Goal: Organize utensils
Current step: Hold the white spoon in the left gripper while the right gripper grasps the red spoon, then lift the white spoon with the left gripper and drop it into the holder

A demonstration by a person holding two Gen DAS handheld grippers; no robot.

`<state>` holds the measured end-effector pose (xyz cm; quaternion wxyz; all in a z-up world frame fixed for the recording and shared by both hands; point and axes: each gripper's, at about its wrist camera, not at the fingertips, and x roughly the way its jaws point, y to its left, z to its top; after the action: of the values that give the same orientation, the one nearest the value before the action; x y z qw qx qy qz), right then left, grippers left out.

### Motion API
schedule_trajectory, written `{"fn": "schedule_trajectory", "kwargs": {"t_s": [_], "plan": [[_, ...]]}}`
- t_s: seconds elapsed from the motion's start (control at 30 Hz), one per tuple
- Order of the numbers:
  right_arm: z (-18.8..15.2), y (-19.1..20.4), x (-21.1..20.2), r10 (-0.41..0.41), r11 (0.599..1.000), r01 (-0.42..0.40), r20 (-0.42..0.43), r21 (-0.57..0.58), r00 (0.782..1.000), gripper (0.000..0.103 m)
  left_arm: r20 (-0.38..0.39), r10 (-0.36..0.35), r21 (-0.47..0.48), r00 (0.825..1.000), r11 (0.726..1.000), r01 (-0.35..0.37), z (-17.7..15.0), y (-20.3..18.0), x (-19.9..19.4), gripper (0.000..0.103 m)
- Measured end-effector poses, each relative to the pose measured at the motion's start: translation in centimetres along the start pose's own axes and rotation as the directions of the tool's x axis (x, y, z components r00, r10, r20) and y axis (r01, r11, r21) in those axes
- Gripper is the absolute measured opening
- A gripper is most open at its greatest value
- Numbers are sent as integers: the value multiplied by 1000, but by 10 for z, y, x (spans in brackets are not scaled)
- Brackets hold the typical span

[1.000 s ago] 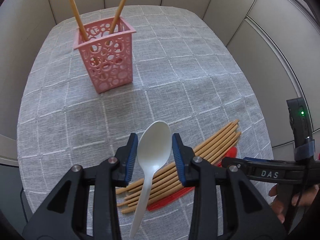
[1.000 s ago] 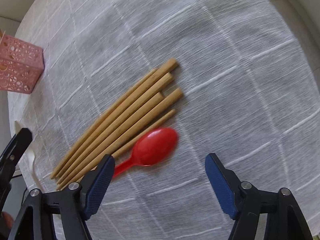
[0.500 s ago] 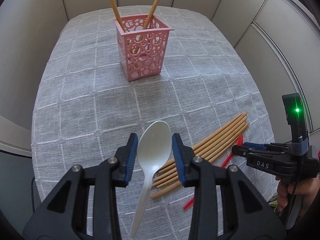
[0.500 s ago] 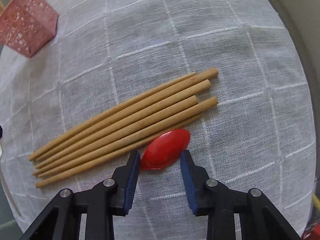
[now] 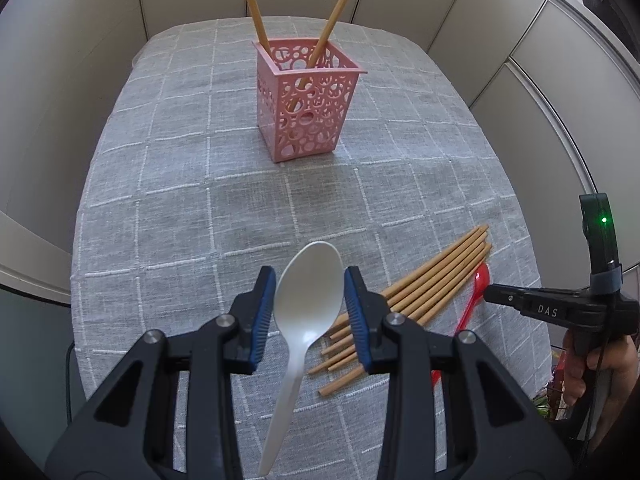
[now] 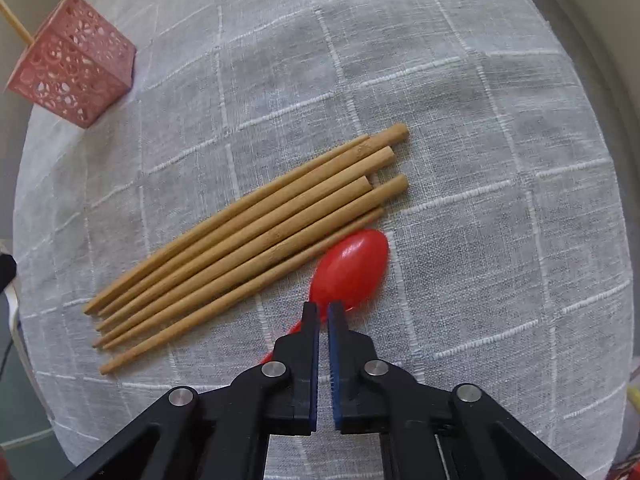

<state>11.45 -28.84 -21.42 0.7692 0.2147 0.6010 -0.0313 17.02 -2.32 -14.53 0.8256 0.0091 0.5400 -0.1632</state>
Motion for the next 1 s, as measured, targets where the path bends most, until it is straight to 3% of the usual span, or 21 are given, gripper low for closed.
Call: {"fn": "schedule_trajectory", "kwargs": {"t_s": [0.03, 0.1, 0.13, 0.37, 0.43, 0.5, 0.6, 0.83, 1.0], "plan": [[2, -5, -2, 12, 1000, -12, -1, 22, 1000, 14, -1, 0, 0, 1000, 1000, 0, 0, 0, 0, 37], [0, -9, -3, 24, 998, -24, 7, 64, 1000, 50, -4, -2, 0, 1000, 1000, 2, 0, 0, 0, 37], [1, -11, -3, 16, 997, -17, 8, 70, 1000, 51, -4, -3, 1, 1000, 1000, 3, 0, -1, 0, 37], [16, 9, 24, -123, 991, 123, -1, 46, 992, 51, -20, -1, 11, 1000, 1000, 1, 0, -3, 5, 37], [18, 17, 27, -152, 988, 151, 17, 27, 988, 47, -23, 4, 18, 1000, 1000, -3, 0, -4, 7, 37], [18, 21, 28, -142, 990, 142, 18, 18, 990, 33, -25, 5, 20, 1000, 1000, -4, -1, -5, 8, 37], [18, 26, 29, -157, 988, 157, 26, -5, 987, 32, -18, 1, 17, 1000, 1000, -1, 0, -5, 6, 37], [14, 18, -1, -65, 998, 62, 105, 24, 992, 29, 39, -8, -1, 999, 1000, 8, 2, -2, -9, 37], [8, 20, -38, 34, 999, -40, 229, 22, 973, 29, 112, -10, -34, 994, 999, 14, 6, 2, -30, 37]]}}
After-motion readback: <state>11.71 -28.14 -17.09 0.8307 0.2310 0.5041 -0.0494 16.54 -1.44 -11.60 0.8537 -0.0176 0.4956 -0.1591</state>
